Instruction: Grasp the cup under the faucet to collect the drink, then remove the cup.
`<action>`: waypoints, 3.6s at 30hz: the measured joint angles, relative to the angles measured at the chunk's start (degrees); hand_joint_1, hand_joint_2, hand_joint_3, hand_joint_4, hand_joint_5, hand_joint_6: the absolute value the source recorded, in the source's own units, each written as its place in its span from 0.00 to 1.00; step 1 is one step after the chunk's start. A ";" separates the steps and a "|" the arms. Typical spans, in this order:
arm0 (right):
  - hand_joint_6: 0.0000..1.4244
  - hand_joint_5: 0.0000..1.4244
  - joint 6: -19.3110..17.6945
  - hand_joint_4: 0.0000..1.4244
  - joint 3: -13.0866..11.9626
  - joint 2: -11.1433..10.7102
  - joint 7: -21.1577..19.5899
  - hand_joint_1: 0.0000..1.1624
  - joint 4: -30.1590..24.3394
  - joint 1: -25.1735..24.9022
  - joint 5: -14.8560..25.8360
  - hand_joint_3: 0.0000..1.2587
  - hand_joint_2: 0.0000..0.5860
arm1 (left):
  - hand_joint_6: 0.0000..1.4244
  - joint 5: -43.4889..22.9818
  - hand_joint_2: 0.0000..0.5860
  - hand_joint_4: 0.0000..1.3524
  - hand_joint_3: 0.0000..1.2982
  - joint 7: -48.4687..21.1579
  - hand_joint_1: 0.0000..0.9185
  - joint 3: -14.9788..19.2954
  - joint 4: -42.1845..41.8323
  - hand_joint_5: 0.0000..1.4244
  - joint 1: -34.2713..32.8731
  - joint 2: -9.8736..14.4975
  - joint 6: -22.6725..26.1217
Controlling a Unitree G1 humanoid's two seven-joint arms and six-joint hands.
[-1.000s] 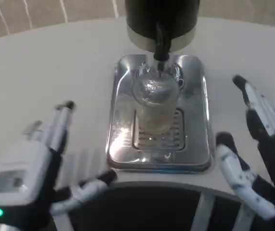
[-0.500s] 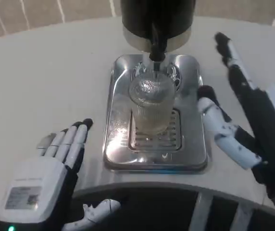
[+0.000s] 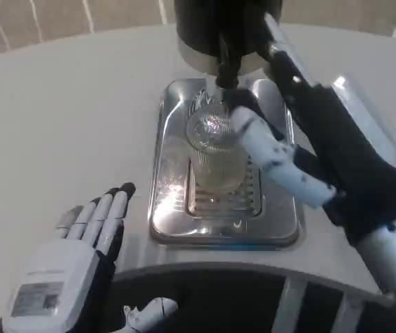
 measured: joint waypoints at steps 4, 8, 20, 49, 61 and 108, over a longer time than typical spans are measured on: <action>0.00 0.00 1.62 0.00 1.01 0.89 -1.32 0.29 3.29 -3.99 -0.04 0.00 1.00 | 0.05 0.91 0.26 0.00 0.00 0.00 0.00 -1.13 -0.19 0.04 0.80 -0.28 -0.05; 0.00 0.00 2.02 0.00 2.11 1.97 -3.33 0.29 7.81 -8.22 0.07 0.00 1.00 | 0.04 1.22 0.27 0.00 0.00 0.00 0.00 -1.52 -0.19 0.02 1.57 -0.74 -0.01; 0.00 0.00 0.55 0.00 1.78 5.06 -8.12 0.28 19.28 -13.84 6.87 0.00 1.00 | 0.04 1.21 0.27 0.00 0.00 0.12 0.00 0.27 -0.18 0.02 1.81 -0.87 0.07; 0.00 0.00 4.15 0.00 10.36 -11.41 1.12 0.08 15.51 -19.38 -2.09 0.00 0.92 | 0.07 -0.55 0.25 0.00 0.00 2.00 0.00 1.05 2.71 0.02 1.42 -2.53 0.84; 0.00 0.00 3.75 0.00 15.40 -16.15 6.99 0.05 13.88 -21.53 -17.93 0.00 0.96 | 0.07 -2.01 0.24 0.00 0.00 3.50 0.00 2.88 7.57 0.02 -4.67 -3.79 3.36; 0.00 0.00 -1.26 0.00 8.37 -10.06 6.90 0.32 14.10 -17.30 -19.80 0.00 1.00 | 0.07 -12.31 0.10 0.00 0.00 6.39 0.14 -2.21 30.97 0.02 -28.21 -4.49 -1.53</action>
